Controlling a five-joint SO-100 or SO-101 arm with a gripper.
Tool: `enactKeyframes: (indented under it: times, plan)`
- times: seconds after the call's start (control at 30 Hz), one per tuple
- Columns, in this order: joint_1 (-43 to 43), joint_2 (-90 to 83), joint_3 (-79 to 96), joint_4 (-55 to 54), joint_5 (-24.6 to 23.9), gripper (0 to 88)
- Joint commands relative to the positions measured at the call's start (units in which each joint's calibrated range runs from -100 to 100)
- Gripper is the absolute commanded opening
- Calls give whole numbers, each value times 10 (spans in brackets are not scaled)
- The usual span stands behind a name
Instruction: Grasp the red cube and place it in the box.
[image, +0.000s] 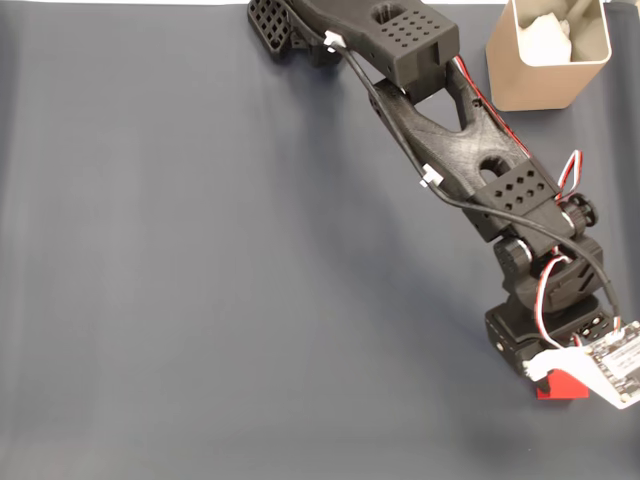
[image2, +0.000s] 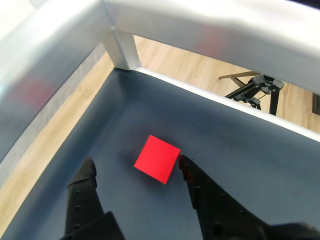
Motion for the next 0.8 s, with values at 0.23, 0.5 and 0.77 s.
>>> enactKeyframes:
  times: [0.23,0.5,0.77]
  plan:
    - [-17,-11,-31,-9,2,381]
    - [-23,-9,-32,-14,8,382]
    - [-30,-8,-32,-21,8,385]
